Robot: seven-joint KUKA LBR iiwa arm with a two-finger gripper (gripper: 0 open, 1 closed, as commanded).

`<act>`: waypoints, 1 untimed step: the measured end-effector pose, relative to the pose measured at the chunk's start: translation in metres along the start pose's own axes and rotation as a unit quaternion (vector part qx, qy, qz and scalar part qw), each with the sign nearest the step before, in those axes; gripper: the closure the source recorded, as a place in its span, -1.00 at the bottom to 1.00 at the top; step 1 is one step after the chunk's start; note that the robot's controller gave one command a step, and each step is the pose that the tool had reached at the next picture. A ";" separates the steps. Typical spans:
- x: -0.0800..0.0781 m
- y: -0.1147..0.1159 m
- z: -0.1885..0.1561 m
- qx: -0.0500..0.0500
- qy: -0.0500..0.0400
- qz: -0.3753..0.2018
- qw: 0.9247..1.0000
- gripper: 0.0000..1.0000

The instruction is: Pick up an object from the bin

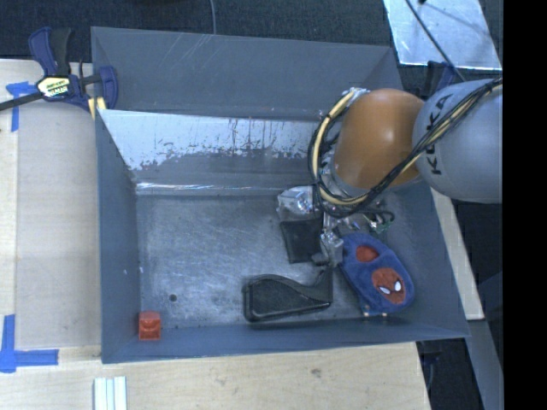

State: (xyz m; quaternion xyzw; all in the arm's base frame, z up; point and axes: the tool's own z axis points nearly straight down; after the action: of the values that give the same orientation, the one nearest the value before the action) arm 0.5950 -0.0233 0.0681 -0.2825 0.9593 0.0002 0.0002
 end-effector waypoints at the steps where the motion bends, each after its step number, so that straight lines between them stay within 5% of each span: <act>1: -0.001 0.000 -0.001 0.000 -0.001 0.002 1.000 -1.00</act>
Offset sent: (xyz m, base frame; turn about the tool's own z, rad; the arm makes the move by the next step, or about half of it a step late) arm 0.0000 0.0000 0.0000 0.0000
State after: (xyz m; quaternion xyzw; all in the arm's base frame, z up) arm 0.5958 -0.0233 0.0686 -0.2805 0.9599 0.0005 0.0010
